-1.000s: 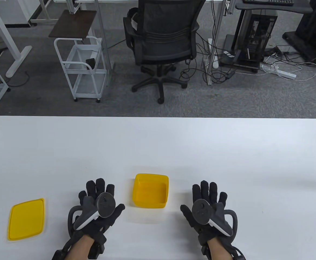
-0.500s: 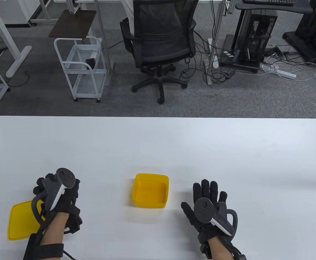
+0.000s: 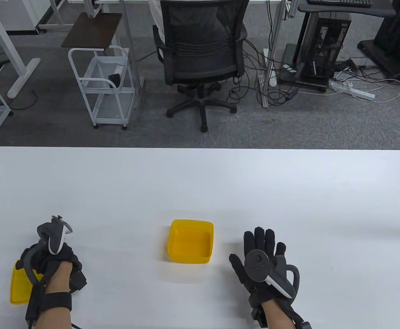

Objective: Cover the plastic food container

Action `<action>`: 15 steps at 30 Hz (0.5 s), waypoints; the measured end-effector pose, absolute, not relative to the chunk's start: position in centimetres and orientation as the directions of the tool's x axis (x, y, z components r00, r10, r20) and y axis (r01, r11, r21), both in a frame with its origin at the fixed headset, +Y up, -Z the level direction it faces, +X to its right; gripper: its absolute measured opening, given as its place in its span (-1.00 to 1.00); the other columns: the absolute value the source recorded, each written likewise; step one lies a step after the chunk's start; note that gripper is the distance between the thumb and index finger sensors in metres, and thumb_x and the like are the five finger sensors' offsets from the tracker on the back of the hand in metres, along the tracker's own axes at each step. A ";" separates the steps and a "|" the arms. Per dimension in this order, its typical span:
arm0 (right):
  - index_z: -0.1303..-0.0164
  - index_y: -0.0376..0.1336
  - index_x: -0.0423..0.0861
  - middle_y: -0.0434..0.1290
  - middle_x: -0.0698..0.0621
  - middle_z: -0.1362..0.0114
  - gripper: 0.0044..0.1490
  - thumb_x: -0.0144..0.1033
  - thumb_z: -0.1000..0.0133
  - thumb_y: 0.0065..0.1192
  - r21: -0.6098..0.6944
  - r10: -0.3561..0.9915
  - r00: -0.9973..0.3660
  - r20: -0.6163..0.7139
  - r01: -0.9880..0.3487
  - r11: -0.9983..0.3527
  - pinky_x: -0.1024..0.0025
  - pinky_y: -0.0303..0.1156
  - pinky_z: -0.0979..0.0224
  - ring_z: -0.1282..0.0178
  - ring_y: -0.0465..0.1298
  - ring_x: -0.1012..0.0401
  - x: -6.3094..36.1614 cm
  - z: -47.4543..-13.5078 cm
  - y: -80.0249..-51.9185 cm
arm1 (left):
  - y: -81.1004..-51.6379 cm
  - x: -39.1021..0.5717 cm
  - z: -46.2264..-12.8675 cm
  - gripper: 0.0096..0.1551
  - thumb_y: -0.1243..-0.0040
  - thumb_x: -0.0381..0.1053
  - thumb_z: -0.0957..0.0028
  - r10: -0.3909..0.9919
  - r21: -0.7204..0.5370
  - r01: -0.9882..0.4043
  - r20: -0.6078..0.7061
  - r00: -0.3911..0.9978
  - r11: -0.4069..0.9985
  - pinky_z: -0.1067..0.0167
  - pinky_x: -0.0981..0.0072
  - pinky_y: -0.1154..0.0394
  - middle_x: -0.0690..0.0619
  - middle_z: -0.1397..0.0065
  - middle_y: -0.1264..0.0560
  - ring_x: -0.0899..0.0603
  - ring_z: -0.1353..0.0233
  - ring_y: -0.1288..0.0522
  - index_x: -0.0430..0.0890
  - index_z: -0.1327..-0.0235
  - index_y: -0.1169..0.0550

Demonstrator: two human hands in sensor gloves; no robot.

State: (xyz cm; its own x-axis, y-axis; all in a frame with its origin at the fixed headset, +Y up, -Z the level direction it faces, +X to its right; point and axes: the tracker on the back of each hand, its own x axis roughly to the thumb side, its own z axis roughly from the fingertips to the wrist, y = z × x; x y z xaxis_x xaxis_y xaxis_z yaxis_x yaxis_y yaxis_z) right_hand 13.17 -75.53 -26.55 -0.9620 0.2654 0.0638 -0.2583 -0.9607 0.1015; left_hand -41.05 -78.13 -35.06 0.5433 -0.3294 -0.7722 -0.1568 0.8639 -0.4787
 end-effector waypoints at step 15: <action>-0.81 -0.27 -0.22 -0.28 -0.38 -0.79 0.02 0.22 -0.41 -0.16 0.066 0.297 -0.952 0.071 -0.293 -0.954 -0.43 -0.29 -0.66 -0.69 -0.39 -0.28 13.4 -26.4 -74.9 | -78.2 -38.9 -36.9 -0.55 -0.06 0.03 -0.35 -0.488 -0.569 0.019 -0.688 0.536 0.822 -0.62 -0.35 -0.22 -0.10 -0.51 -0.47 -0.35 -0.60 -0.36 -0.15 -0.38 -0.34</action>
